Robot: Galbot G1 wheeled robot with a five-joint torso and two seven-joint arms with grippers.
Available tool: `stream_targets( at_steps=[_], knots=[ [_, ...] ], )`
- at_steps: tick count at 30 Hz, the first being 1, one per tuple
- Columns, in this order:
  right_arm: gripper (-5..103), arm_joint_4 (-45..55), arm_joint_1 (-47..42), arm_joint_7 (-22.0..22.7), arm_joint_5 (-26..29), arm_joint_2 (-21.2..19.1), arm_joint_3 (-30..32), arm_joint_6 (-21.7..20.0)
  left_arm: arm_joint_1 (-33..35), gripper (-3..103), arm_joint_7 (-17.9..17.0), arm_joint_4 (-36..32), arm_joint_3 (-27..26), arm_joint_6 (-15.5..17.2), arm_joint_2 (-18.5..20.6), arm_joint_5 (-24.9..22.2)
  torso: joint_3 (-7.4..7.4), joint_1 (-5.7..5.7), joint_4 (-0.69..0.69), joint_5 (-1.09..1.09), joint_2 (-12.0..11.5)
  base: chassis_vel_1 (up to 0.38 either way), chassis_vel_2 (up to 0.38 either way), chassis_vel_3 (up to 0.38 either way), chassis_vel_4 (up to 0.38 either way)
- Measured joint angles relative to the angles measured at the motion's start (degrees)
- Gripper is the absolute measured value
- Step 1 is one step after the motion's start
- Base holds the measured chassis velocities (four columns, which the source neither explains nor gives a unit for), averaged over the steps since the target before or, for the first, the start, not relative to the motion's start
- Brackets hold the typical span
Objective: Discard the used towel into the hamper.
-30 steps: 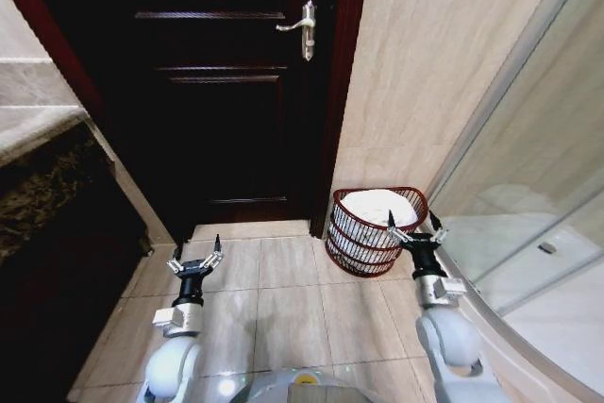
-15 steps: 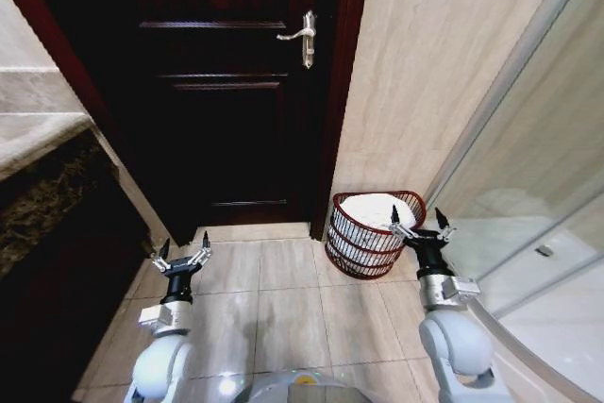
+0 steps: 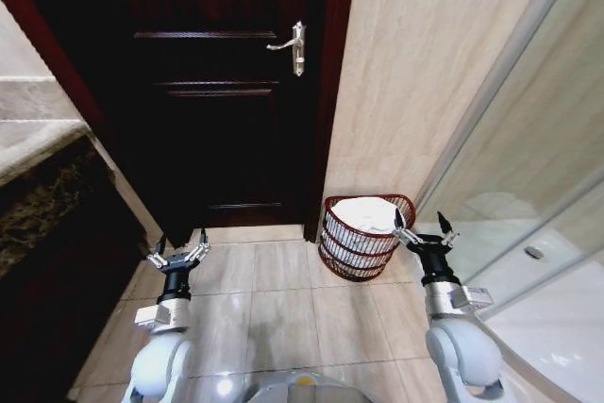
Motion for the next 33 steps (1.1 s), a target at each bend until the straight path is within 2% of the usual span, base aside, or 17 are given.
stream_targets(
  at_steps=[6,13,29,33],
  knots=[
    [100,-0.1,-1.3,-0.6,-0.8,1.1,-0.8,2.1,0.2,100,-1.2,1.1,0.9,-1.0,0.4,0.3,0.87,0.48,0.0,0.01,1.4,-0.169,-0.152,0.157,0.177],
    [100,-1.0,-0.8,-0.9,-1.8,1.8,-2.0,3.8,0.1,100,-1.8,1.1,0.4,-0.5,0.6,0.1,1.84,0.93,0.0,0.01,2.8,-0.126,-0.098,0.116,0.119],
    [100,-1.2,-1.6,-1.3,-0.7,0.8,0.6,4.6,-0.2,100,-2.2,0.7,0.2,0.1,0.7,0.4,4.46,2.32,0.01,0.0,6.8,0.051,0.057,0.028,0.024],
    [100,-1.0,-1.9,-1.3,-0.5,0.8,1.0,4.7,-0.2,100,-2.3,0.7,0.4,0.3,0.6,0.7,4.74,2.45,0.01,0.0,7.2,0.006,0.002,0.015,0.009]
  ],
)
